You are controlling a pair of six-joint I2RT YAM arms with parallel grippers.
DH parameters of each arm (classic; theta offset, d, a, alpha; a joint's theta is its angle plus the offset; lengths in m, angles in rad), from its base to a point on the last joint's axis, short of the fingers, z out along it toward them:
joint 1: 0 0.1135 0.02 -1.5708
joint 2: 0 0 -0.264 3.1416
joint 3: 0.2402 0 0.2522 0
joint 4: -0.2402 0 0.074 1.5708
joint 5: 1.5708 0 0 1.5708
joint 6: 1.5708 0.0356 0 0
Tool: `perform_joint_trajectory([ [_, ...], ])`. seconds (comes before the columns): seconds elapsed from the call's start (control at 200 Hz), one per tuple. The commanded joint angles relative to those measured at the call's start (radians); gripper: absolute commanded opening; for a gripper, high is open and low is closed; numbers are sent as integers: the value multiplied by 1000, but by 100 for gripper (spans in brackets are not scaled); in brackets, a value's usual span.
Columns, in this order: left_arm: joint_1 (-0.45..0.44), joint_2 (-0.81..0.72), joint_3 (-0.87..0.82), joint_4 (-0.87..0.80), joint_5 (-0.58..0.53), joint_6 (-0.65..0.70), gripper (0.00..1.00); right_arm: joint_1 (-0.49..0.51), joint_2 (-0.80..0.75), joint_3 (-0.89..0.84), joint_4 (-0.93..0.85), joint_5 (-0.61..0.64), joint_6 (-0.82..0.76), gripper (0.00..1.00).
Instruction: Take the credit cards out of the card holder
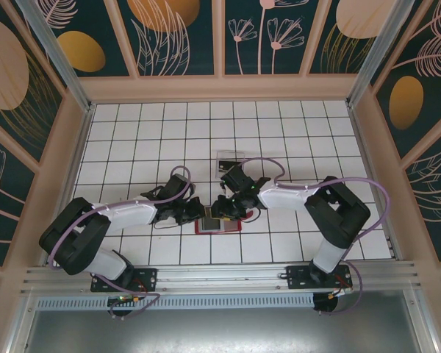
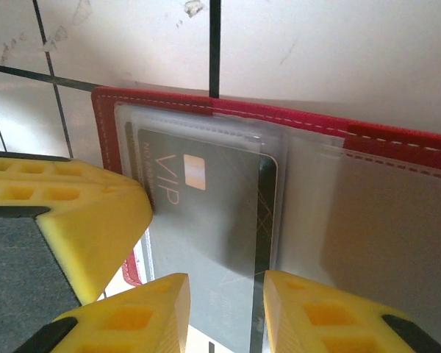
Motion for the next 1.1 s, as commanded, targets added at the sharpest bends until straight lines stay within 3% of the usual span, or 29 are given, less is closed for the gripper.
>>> perform_joint_trajectory([
  [0.0,-5,15,-4,-51,-16,17,9,10,20,17,21,-10,-22,33],
  [0.601,-4,-9,1,-103,-62,21,8,34,-40,55,-57,81,-22,33],
  [1.096,-5,-16,13,-129,-74,33,8,36,23,48,1,47,-29,33],
])
